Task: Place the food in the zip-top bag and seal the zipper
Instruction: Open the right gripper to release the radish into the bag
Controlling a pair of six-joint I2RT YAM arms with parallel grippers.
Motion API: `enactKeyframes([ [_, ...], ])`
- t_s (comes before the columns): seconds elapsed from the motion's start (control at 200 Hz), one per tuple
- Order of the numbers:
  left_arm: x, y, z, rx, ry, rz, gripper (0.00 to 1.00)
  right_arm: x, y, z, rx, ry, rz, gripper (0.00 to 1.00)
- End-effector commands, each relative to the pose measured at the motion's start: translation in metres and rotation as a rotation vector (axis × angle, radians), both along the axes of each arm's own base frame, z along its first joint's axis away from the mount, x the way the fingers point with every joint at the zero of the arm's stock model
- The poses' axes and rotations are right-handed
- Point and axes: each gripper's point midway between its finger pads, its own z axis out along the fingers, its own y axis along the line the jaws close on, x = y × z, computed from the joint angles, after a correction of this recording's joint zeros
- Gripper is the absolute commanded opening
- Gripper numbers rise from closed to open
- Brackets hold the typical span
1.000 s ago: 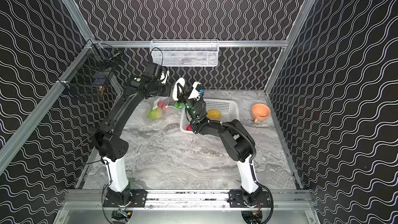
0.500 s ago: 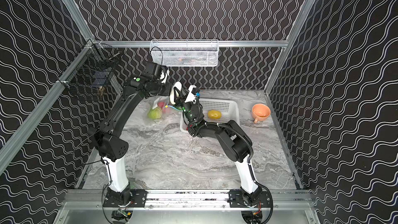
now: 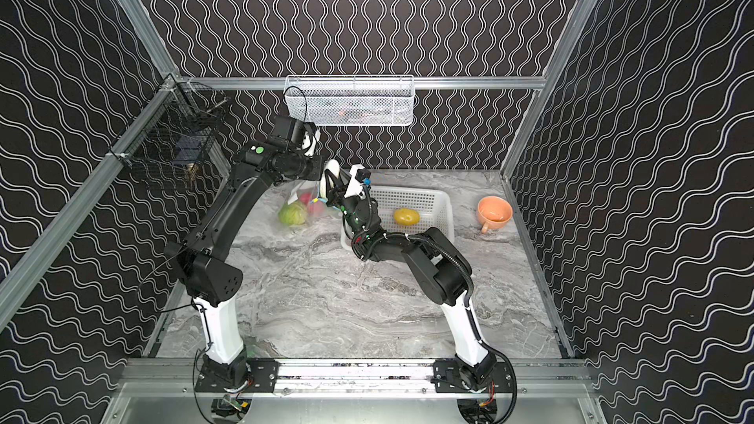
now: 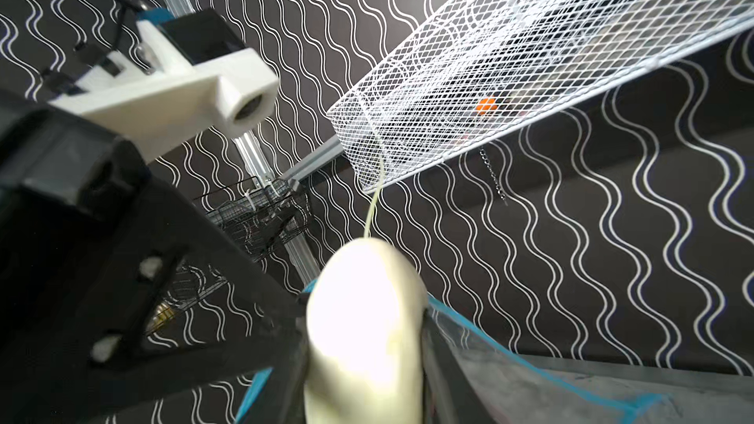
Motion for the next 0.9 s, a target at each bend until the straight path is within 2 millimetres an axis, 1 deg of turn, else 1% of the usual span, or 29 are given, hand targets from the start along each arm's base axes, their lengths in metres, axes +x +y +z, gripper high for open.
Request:
enactKeyframes([
  [0.0, 0.0, 0.0, 0.006, -0.006, -0.02, -0.009, 0.0, -0.001, -0.001, 0.014, -0.002, -0.036, -0.016, 0.48],
  [0.135, -0.001, 0.0, 0.005, -0.005, -0.019, -0.01, 0.0, -0.002, -0.002, 0.021, 0.004, -0.046, -0.017, 0.6],
  [0.235, -0.001, 0.0, 0.005, -0.005, -0.02, -0.011, 0.0, -0.004, -0.005, 0.025, 0.021, -0.051, -0.019, 0.67],
  [0.44, -0.001, -0.001, 0.005, -0.009, -0.018, -0.01, 0.0, -0.005, -0.01, 0.03, 0.028, -0.048, -0.023, 0.71],
  [0.601, 0.001, 0.0, 0.005, -0.006, -0.021, -0.008, 0.0, -0.006, -0.02, 0.041, 0.031, -0.021, -0.03, 0.75],
  [0.741, 0.002, 0.0, 0.005, -0.002, -0.02, -0.008, 0.0, -0.001, -0.025, 0.047, 0.001, 0.042, -0.015, 0.81],
  [0.896, 0.001, 0.001, 0.001, 0.008, -0.017, -0.01, 0.0, 0.005, -0.037, 0.053, -0.007, 0.133, 0.046, 0.84],
])
